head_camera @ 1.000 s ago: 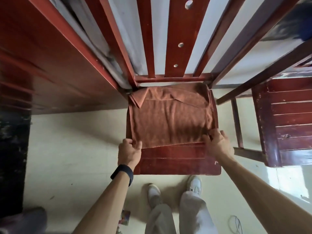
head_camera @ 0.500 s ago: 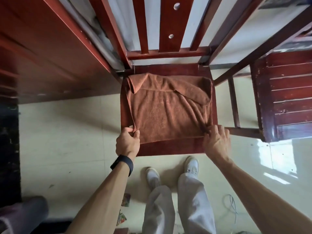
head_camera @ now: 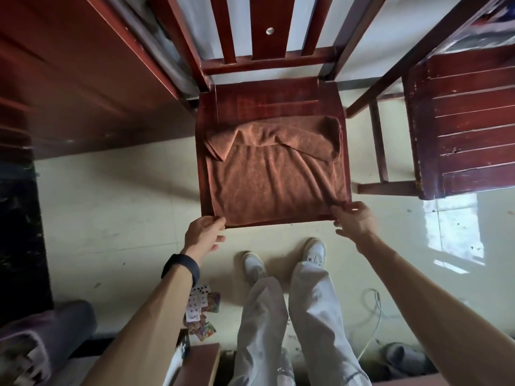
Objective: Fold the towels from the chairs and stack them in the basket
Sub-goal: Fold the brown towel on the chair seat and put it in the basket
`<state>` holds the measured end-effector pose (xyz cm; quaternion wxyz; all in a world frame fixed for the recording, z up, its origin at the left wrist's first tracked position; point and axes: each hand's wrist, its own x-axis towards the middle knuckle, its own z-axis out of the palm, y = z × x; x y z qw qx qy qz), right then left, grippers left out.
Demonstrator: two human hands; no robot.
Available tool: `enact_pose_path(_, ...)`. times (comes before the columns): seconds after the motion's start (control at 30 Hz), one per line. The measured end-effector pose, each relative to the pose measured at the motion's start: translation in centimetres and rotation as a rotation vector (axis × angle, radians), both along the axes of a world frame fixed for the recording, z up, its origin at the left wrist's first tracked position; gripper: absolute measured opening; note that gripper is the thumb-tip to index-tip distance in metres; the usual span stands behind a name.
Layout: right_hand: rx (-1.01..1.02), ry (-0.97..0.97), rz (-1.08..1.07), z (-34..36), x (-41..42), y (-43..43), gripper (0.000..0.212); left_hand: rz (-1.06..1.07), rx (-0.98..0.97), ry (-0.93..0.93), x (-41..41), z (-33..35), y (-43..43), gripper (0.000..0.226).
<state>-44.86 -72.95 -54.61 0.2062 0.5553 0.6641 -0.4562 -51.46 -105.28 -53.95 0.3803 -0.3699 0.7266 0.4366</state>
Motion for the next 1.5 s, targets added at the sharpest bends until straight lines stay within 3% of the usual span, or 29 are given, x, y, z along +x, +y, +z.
enact_pose_path(0.07,-0.051,-0.042,0.013,0.3,-0.5,0.0,0.010,-0.012,0.001,0.018,-0.4,0.1,0.2,0.015)
enact_pose_path(0.2,-0.176,-0.057,-0.058,2.1,-2.3,0.5,0.012,0.028,0.033,0.040,-2.6,1.8,1.5,0.011)
enact_pose_path(0.3,-0.219,0.205,-0.113,5.6,-6.7,1.0,0.002,0.280,0.234,0.191,-6.4,4.2,1.8,0.005)
enact_pose_path(0.37,-0.260,0.438,-0.137,7.9,-9.6,1.6,0.010,0.448,0.348,0.292,-8.7,5.8,1.6,0.010)
enact_pose_path(0.43,-0.255,0.517,-0.134,8.6,-10.8,2.2,0.012,0.488,0.338,0.326,-9.3,6.8,2.0,0.011)
enact_pose_path(0.5,-0.155,0.443,-0.056,7.7,-10.2,2.7,0.009,0.383,0.199,0.272,-8.3,6.2,2.6,0.005)
enact_pose_path(0.63,0.070,0.108,0.117,3.1,-5.8,2.8,0.010,0.199,-0.021,0.003,-3.8,1.5,3.1,0.009)
enact_pose_path(0.73,0.087,-0.032,0.115,-0.3,-2.9,2.8,0.017,0.174,-0.148,-0.005,-1.8,-1.4,3.2,0.011)
enact_pose_path(0.9,0.071,-0.017,-0.005,-3.0,-2.6,2.8,0.019,0.063,-0.340,0.073,-1.5,-2.9,3.2,0.033)
enact_pose_path(1.07,0.160,-0.008,0.029,-1.8,-3.4,1.9,0.018,0.051,-0.362,0.111,-1.3,-3.1,3.6,0.028)
enact_pose_path(1.2,0.188,-0.084,0.041,-1.2,-3.6,1.4,0.019,0.076,-0.374,0.072,-1.8,-3.1,4.4,0.038)
enact_pose_path(1.4,0.204,-0.128,0.128,-2.0,-3.2,1.0,0.022,0.024,-0.424,0.172,-2.2,-1.4,7.2,0.018)
enact_pose_path(1.5,0.187,-0.061,0.043,-1.4,-3.5,0.2,0.016,0.037,-0.363,0.245,-1.9,-1.5,7.1,0.016)
